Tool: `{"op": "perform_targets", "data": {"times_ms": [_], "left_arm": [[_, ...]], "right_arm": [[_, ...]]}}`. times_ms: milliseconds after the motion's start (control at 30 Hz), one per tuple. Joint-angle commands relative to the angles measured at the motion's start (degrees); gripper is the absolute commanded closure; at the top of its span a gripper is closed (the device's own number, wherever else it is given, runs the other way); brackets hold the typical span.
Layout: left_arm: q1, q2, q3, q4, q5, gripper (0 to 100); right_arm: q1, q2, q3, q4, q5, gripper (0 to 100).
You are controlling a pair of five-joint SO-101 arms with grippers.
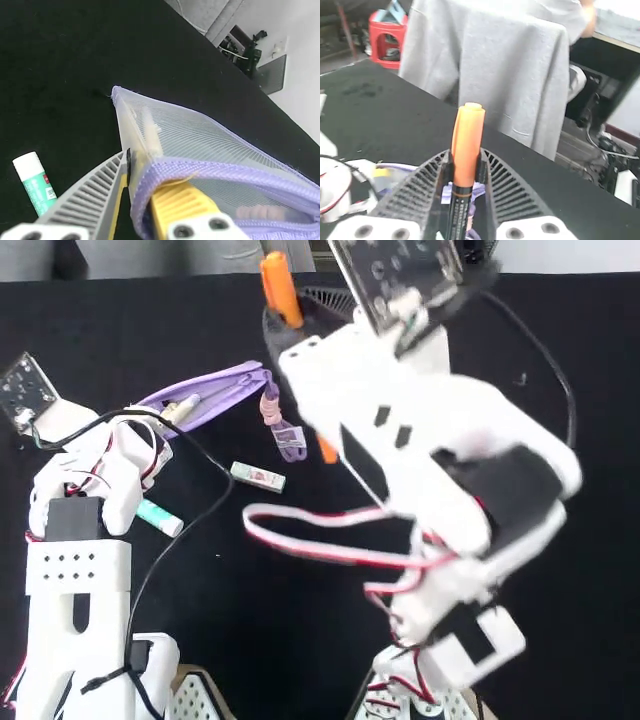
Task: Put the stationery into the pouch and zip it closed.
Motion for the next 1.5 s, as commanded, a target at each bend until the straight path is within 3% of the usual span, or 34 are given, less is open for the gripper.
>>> {"op": "perform_targets", "data": {"times_ms": [0,533,867,1200,1467], "left_arm": [[0.4,-1.32,-0.48,-0.97,-0.35,97],[0.04,-1.32,-0.48,0.26,-0.44,97],[-0.04,-1.32,-0.31,0.18,-0.44,97],[-0.13,-1.32,-0.31,0.26,-0.44,97],[-0.13,-1.32,-0.31,0.26,-0.44,97]], "right_arm": [[-3.69,-7.08,4.18,1.93,-0.53,98.7],[-5.63,-9.54,8.66,1.93,-2.55,98.7],[-5.63,-20.62,16.04,0.35,-2.02,98.7],[-8.88,-27.74,30.46,-7.65,-0.09,98.7],[-8.7,-35.74,55.52,-27.6,3.25,98.7]]}}
